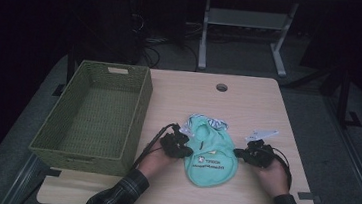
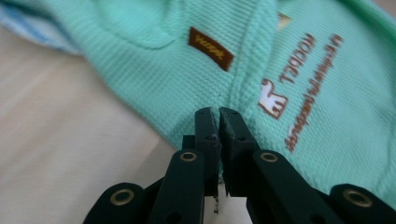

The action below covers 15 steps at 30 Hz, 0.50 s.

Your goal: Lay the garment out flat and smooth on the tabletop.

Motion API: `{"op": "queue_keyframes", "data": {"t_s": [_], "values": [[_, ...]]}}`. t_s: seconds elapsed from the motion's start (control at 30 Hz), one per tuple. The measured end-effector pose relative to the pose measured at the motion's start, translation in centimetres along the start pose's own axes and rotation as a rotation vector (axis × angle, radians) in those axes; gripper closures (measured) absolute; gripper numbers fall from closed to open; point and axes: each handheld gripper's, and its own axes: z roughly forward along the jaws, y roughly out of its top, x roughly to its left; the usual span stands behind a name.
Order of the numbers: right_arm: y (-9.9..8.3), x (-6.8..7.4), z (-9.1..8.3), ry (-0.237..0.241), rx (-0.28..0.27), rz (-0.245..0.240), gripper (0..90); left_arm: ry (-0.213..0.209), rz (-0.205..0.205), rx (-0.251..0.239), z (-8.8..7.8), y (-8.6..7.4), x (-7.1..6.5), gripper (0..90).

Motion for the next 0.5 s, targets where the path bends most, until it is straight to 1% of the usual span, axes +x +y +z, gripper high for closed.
{"op": "queue_keyframes", "data": {"t_s": [0.03, 0.07, 0.13, 0.17, 0.23, 0.27, 0.3, 0.37, 0.43, 0.5], "values": [[0.0, 0.0, 0.0, -0.001, 0.001, 0.0, 89.9, -0.002, 0.003, 0.001, 0.0, -0.1, -0.2, 85.7], [0.0, 0.0, 0.0, -0.001, 0.002, 0.001, 89.9, -0.008, -0.007, -0.009, 0.0, -0.1, -0.4, 85.7], [0.0, 0.0, 0.0, -0.007, 0.001, -0.007, 89.9, -0.013, -0.007, -0.007, 0.0, 0.0, -0.4, 84.9], [0.1, 0.1, -0.1, -0.007, -0.003, -0.008, 89.8, -0.017, 0.002, 0.002, 0.0, 0.0, -0.3, 83.9], [0.1, 0.2, -0.2, 0.003, -0.018, -0.003, 89.8, -0.012, -0.01, -0.009, 0.1, 0.1, -0.3, 82.5], [0.2, 0.1, -0.3, 0.005, -0.031, -0.008, 89.7, -0.008, -0.009, -0.01, 0.1, 0.1, -0.3, 82.2], [0.3, 0.1, -0.5, 0.012, -0.045, 0.002, 89.5, -0.006, 0.002, -0.002, 0.0, 0.2, -0.2, 82.0], [0.8, -0.2, -0.6, 0.013, -0.073, 0.0, 87.3, 0.004, 0.003, 0.001, 0.1, 0.3, -0.3, 81.9], [1.5, -0.7, -0.5, 0.014, -0.088, 0.013, 86.3, 0.006, 0.006, -0.002, 0.2, 0.3, -0.3, 82.3], [2.1, -1.2, -0.2, 0.011, -0.1, 0.012, 85.5, 0.012, 0.014, 0.0, 0.2, 0.3, -0.3, 84.0]]}}
